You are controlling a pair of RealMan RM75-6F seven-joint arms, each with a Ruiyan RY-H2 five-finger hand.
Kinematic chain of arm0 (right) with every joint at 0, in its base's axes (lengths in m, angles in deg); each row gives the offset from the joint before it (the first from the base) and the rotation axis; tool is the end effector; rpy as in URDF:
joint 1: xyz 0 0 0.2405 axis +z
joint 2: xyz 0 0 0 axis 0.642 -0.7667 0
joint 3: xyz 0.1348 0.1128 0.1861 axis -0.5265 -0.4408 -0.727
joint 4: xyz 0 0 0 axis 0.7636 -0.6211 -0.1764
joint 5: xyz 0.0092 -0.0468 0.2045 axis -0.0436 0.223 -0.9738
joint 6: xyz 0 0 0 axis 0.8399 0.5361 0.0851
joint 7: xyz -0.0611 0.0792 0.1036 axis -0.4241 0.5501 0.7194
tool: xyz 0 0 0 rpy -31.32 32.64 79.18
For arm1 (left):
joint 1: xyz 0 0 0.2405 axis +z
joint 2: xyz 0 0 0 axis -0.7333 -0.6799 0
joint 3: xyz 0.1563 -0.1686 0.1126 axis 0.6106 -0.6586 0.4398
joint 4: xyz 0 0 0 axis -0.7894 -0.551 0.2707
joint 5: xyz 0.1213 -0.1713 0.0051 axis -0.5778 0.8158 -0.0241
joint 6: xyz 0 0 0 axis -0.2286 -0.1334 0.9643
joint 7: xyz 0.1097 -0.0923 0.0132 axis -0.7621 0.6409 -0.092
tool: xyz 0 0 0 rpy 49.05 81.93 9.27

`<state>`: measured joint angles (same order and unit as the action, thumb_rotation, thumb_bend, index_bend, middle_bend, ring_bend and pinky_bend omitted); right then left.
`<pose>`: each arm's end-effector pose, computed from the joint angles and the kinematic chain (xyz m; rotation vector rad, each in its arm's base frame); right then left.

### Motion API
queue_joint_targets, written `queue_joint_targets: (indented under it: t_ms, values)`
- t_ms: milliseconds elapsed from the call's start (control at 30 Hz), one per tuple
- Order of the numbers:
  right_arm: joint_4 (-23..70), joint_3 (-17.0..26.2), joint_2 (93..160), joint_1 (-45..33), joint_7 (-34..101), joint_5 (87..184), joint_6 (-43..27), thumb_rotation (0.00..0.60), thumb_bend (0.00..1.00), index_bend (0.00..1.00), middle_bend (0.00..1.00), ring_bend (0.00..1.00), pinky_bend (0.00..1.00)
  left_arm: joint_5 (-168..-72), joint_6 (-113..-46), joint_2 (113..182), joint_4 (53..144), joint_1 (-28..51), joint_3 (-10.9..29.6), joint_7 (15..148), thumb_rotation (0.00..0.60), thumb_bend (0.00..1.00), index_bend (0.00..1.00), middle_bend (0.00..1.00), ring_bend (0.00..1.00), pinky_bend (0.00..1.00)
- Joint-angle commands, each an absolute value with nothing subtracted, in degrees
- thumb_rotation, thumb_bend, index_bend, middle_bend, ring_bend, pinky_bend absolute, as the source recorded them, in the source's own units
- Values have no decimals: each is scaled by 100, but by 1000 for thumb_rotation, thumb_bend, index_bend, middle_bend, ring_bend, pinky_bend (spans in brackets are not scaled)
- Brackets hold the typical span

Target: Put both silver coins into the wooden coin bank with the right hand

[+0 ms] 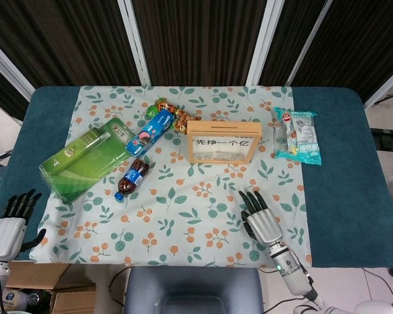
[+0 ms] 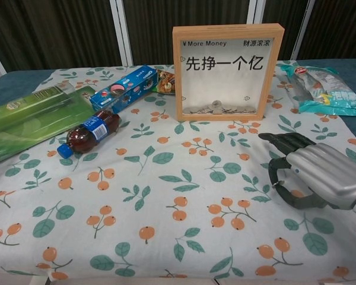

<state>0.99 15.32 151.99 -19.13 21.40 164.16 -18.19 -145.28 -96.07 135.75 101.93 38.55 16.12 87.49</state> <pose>-0.2535 -0.2430 -0.0780 1.8157 -0.7030 0.9044 -0.3468 0.2016 0.1313 -1.4676 -0.8956 -0.8565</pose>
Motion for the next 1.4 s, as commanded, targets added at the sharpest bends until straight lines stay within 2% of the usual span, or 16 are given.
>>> queue_joint_targets:
  t_ms: [33, 600, 1200, 1400]
  values:
    - [76, 1530, 15210, -1917, 2155, 16428, -1847, 600, 535, 668, 7, 0, 0, -14533, -9609, 13579, 10188, 3853, 1615, 8756, 600, 319, 0, 0, 0, 0]
    - [-6, 1486, 15223, -1890, 2297, 16493, -2000, 600, 535, 603, 21, 0, 0, -14591, -9622, 13559, 10235, 3820, 1621, 8829, 600, 319, 0, 0, 0, 0]
    - [-59, 1451, 15249, -1902, 2316, 16475, -2061, 600, 536, 718, 45, 0, 0, -14601, -9590, 13563, 10213, 3806, 1648, 8874, 600, 318, 0, 0, 0, 0]
    - [63, 1366, 15184, -1883, 2367, 16446, -2128, 600, 544, 729, 47, 0, 0, -14594, -9595, 13563, 10226, 3814, 1653, 8853, 600, 319, 0, 0, 0, 0]
